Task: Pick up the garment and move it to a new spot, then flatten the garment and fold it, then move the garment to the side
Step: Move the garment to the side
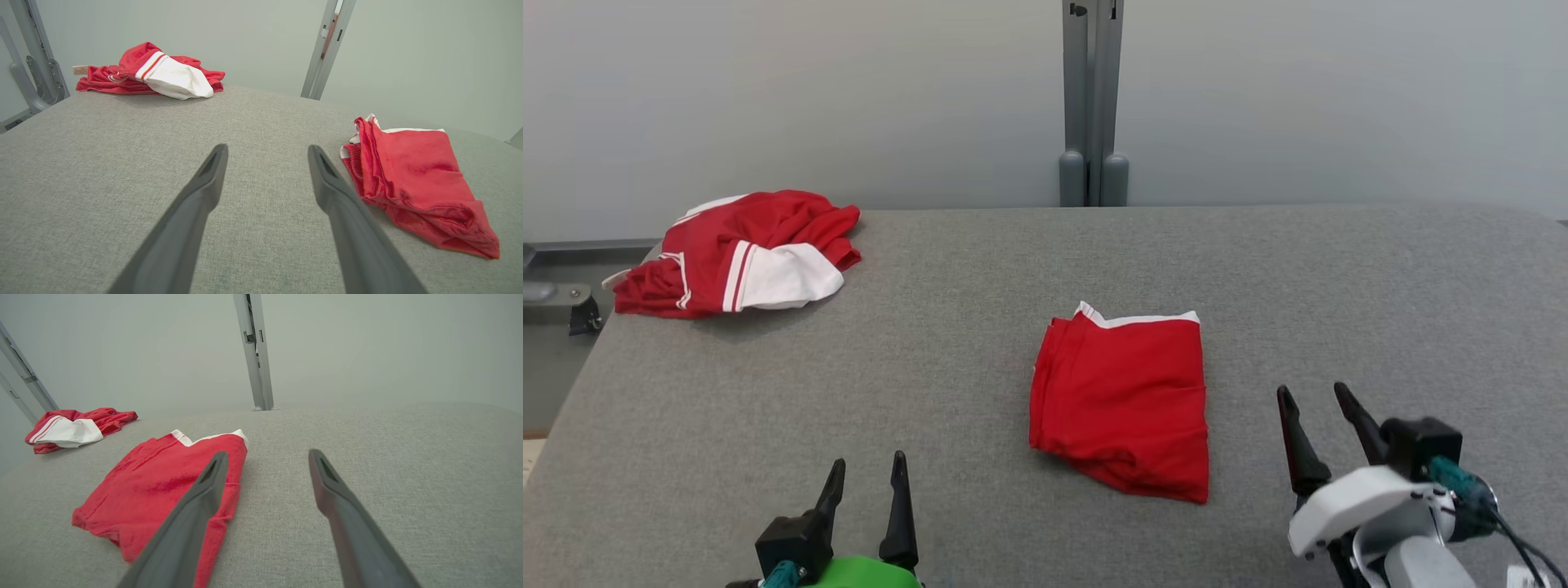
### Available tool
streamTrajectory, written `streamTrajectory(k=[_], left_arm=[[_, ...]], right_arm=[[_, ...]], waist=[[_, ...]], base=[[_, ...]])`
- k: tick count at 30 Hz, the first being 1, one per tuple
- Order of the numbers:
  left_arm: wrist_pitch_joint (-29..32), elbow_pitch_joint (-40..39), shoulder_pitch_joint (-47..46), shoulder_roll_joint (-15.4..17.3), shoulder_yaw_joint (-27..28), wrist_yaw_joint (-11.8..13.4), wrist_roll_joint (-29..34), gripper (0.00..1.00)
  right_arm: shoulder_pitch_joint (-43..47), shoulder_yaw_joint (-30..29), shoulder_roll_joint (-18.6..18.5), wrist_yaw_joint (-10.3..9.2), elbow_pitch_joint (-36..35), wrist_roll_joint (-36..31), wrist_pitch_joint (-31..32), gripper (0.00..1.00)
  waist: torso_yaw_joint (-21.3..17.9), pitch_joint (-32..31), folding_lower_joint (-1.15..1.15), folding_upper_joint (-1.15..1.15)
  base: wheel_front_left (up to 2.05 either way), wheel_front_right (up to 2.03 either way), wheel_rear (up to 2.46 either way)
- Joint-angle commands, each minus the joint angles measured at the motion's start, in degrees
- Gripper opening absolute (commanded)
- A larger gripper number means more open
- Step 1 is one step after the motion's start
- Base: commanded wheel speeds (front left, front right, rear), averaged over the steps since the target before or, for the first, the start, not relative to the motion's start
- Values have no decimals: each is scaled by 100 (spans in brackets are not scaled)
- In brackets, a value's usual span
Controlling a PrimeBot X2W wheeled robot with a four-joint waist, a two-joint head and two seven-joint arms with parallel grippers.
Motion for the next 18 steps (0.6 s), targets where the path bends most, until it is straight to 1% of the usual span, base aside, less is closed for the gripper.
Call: streamTrajectory(k=[1,6,11,15,18], left_arm=[[-1,-7,-73,3,15,-17,22,100],[-1,-9,-165,-11,-54,-25,-18,100],[-1,-5,-259,-17,-88,7,-52,100],[-1,-48,-354,-20,-93,20,-82,100],[-1,-84,-392,-21,-73,48,-112,100]], right_arm=[[-197,-51,-7,-9,60,-43,156,100],[-874,-256,-40,-9,494,-13,1040,100],[-1351,-381,-150,-8,1270,226,1753,100],[-1639,-490,-249,-9,1853,369,1936,100],[-1797,-501,-291,-9,2211,452,1961,100]], waist=[[119,86,0,0],[501,265,0,0],[999,463,0,0],[1362,668,0,0],[1555,771,0,0]], base=[[0,0,0],[0,0,0],[0,0,0],[0,0,0],[0,0,0]])
